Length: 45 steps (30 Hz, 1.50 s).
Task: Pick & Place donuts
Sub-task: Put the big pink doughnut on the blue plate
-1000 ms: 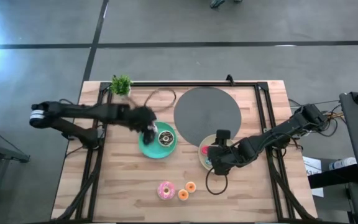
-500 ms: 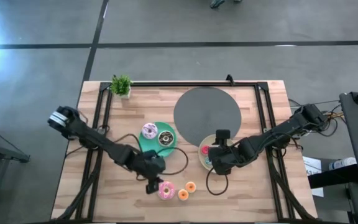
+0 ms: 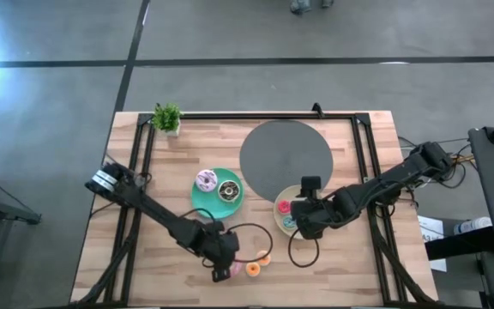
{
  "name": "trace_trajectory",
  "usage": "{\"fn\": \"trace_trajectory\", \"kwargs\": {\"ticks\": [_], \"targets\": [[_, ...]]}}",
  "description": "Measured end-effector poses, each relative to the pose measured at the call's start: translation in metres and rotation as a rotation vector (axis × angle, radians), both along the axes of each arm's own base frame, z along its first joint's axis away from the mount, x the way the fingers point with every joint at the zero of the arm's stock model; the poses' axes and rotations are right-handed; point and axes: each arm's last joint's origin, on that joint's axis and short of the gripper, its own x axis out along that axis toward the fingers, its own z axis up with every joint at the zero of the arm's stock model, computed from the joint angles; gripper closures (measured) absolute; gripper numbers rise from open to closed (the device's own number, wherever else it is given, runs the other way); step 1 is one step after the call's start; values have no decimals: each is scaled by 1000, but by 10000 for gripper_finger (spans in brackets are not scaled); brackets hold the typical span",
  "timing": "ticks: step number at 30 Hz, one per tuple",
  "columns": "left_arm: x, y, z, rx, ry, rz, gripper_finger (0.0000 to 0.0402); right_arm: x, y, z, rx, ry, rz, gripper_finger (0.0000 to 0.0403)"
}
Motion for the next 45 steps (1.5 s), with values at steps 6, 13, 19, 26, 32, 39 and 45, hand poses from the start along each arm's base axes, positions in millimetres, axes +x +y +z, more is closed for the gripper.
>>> {"fn": "trace_trajectory", "kwargs": {"ticks": [6,13,19,26,32,39,45], "targets": [[1,1,-16,40,65,71,209,-2,1,1,-2,-1,4,179],[0,3,-17,65,66,119,233,-3,1,1,-6,6,7,179],[0,5,-20,92,57,97,339,-3,1,1,-8,11,7,179],[-3,20,2,169,90,115,397,-8,2,7,-3,-8,18,179],[-36,63,58,328,93,211,400,-12,-2,14,-37,-60,-12,179],[-53,127,43,322,132,309,400,-17,-5,11,-40,-75,-49,179],[-57,153,10,298,164,329,399,-19,-5,3,-4,-56,-82,179]]}}
